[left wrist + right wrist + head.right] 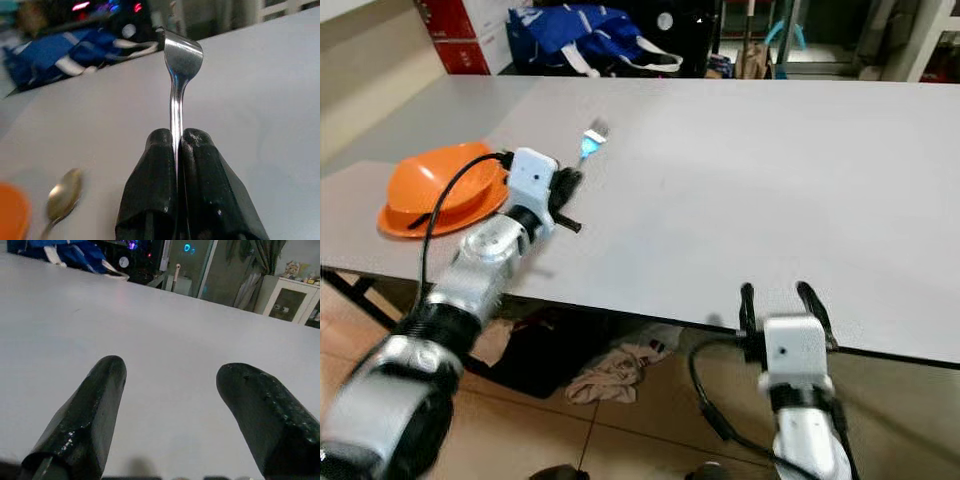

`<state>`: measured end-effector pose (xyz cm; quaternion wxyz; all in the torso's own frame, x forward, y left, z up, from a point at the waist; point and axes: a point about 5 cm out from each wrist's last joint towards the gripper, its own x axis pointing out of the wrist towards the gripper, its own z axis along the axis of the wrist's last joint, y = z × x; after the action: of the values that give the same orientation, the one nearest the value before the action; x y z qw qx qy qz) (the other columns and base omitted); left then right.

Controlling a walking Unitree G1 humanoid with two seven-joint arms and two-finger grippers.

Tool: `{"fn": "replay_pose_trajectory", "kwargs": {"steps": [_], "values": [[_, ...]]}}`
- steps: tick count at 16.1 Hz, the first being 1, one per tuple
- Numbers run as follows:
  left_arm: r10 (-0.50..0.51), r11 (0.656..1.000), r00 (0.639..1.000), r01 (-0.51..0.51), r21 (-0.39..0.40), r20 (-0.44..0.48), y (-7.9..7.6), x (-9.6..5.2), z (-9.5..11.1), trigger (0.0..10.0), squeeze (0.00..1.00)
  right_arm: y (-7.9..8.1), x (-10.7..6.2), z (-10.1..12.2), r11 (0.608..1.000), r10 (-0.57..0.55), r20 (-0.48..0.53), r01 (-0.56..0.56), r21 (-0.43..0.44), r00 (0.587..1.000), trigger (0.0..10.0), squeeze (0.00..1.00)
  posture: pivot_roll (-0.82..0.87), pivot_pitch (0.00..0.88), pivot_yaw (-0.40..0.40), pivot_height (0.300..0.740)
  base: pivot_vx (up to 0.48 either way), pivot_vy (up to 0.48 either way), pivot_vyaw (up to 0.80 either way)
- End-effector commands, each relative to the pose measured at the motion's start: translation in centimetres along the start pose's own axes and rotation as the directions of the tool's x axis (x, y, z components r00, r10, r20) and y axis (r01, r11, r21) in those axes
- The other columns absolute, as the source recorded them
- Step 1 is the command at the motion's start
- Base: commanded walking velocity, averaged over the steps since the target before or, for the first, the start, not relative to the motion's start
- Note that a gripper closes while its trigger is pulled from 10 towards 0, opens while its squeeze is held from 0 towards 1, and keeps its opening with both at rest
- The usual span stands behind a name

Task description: Setting the table

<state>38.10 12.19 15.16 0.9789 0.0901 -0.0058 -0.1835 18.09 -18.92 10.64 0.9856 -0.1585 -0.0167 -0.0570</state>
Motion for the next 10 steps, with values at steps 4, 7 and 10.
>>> {"fn": "replay_pose_trajectory", "kwargs": {"steps": [4,7,10], "values": [[0.123,0.992,0.992,-0.123,0.012,-0.035,2.8,0.1,-0.1,0.0,0.0,-0.7,-0.9,0.4,1.0,0.011,-0.016,-0.011,-0.016,1.0,10.0,0.0,-0.2,0.0,0.084,0.71,0.0,0.0,0.0],[0.192,0.981,0.975,-0.191,0.02,-0.111,4.2,-0.8,-1.9,0.0,0.0,-0.8,-1.4,0.6,1.0,0.017,-0.032,-0.018,-0.02,0.999,10.0,0.0,-0.21,0.0,0.073,0.71,0.0,0.0,0.0],[0.23,0.973,0.961,-0.229,0.02,-0.155,5.1,-1.3,-2.7,0.0,0.0,-1.1,-1.9,0.6,0.999,0.026,-0.046,-0.027,-0.028,0.999,10.0,0.0,-0.22,0.0,0.064,0.71,0.0,0.0,0.0]]}}
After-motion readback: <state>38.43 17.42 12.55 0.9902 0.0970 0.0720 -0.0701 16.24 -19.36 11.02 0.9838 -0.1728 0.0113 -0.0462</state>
